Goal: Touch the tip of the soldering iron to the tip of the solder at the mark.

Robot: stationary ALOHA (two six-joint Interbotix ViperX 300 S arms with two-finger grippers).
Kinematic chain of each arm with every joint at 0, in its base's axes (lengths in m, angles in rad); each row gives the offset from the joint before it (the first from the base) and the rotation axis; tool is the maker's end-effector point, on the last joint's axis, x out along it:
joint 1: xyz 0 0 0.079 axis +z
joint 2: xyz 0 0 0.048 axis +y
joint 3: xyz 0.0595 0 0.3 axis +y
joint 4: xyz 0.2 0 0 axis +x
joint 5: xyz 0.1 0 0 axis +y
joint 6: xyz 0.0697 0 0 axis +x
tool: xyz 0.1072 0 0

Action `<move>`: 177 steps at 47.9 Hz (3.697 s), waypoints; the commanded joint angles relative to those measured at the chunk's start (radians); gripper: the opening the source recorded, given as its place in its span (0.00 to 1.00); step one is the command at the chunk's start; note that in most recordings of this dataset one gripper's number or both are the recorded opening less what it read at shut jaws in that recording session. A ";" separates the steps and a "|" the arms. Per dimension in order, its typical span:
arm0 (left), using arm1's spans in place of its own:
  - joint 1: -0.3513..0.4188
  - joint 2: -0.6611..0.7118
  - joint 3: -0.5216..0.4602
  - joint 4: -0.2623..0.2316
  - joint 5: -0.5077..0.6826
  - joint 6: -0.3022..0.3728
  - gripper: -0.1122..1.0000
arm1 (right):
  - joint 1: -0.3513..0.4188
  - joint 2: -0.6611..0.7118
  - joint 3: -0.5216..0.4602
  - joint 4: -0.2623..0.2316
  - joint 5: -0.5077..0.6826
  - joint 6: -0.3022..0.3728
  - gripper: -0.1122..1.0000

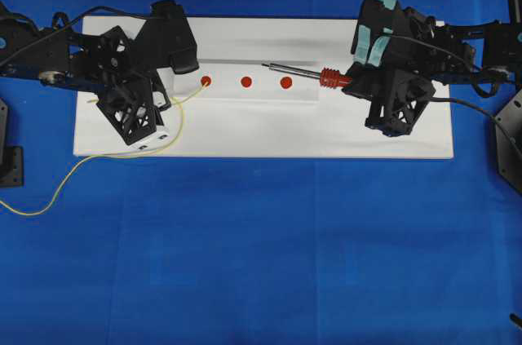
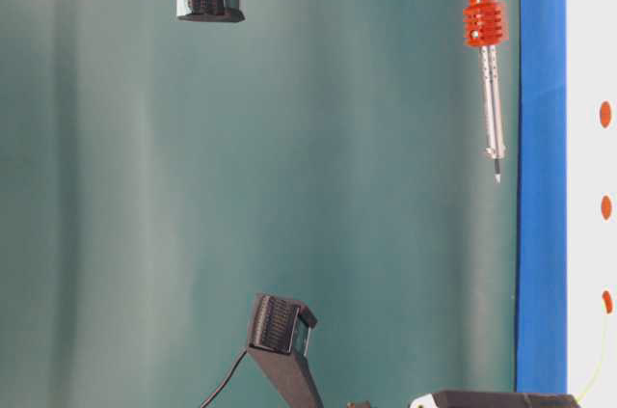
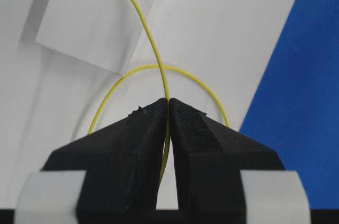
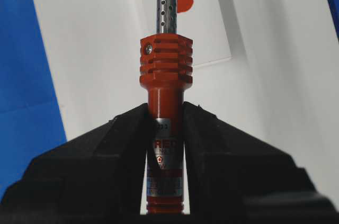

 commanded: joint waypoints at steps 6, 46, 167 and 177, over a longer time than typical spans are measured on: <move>-0.002 -0.011 -0.008 0.003 -0.003 -0.003 0.12 | 0.000 0.009 -0.041 -0.003 -0.003 0.002 0.16; 0.008 0.006 -0.012 0.003 -0.008 -0.002 0.12 | 0.012 0.196 -0.222 -0.046 0.054 -0.005 0.16; 0.006 0.023 -0.052 0.003 0.048 0.000 0.12 | 0.041 0.393 -0.360 -0.078 0.104 -0.006 0.16; 0.006 0.023 -0.051 0.003 0.049 0.000 0.12 | 0.041 0.393 -0.360 -0.078 0.103 -0.006 0.16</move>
